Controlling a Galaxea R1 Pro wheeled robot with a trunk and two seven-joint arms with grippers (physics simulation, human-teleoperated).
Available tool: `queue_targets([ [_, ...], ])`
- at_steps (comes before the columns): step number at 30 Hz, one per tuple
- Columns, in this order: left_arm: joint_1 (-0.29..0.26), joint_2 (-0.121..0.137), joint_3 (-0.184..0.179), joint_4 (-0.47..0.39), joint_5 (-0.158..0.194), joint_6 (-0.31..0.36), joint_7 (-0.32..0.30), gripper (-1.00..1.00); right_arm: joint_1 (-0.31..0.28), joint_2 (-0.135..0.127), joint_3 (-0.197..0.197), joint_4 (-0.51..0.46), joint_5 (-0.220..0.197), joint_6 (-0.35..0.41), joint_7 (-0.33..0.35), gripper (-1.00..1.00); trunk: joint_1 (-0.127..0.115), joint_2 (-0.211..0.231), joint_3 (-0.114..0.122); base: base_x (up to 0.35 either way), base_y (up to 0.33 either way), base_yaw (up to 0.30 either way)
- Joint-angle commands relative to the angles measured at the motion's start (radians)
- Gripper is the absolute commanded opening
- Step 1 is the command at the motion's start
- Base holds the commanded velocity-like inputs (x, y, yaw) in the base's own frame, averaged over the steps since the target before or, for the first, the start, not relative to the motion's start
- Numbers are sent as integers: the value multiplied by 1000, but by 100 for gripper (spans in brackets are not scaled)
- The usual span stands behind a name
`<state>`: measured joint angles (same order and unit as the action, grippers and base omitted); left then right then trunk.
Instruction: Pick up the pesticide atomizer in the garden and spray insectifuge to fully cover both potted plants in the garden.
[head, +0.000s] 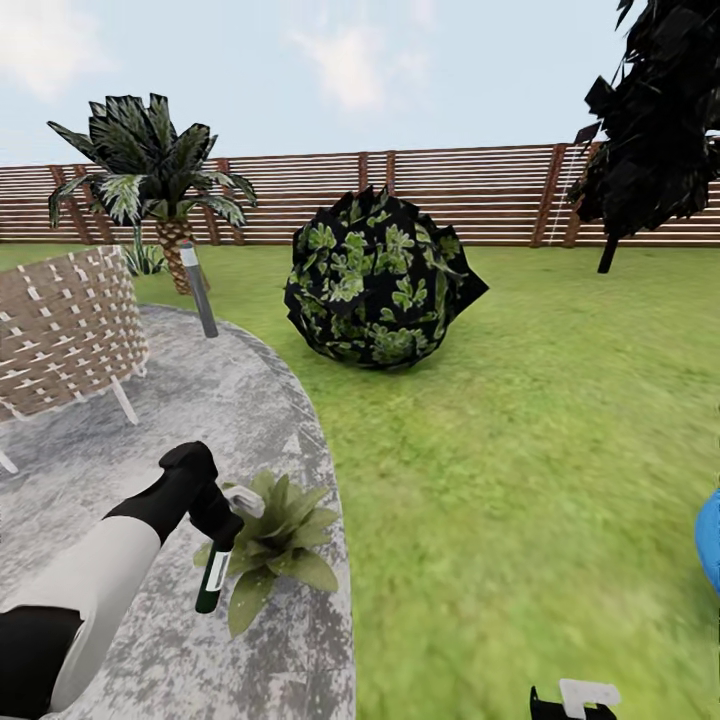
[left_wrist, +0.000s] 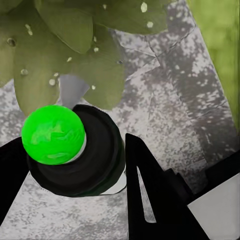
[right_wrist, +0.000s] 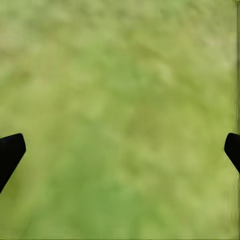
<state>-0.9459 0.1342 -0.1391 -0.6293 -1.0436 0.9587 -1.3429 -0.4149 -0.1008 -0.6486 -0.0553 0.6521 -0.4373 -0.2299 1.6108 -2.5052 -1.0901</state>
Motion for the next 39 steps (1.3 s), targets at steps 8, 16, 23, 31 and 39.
queue_targets([
  [8, 0, 16, -155, 6, -56, 6, -228, -100, -1, 3, -6, 3, 11, -3, -5, 100, 0, 0, -1, 24, -41, 197],
  [16, -47, 27, -213, -1, -192, 32, -228, -100, -1, 2, -6, 4, 11, -3, -5, 100, 0, 0, -1, 49, -17, 131],
  [23, -62, 27, -168, -1, -193, 38, -228, -100, -1, 0, -6, 5, 11, -3, -5, 100, 0, 0, -1, 213, -183, 1],
  [31, -52, 26, -168, 0, -194, 37, -228, -100, -1, 4, -5, 5, 11, -3, -5, 100, 0, 0, -1, 17, -270, 93],
  [39, -43, 35, -166, 2, -194, 37, -228, -100, -1, 4, -5, 5, 11, -3, -5, 100, 0, 0, -1, 201, -188, 223],
])
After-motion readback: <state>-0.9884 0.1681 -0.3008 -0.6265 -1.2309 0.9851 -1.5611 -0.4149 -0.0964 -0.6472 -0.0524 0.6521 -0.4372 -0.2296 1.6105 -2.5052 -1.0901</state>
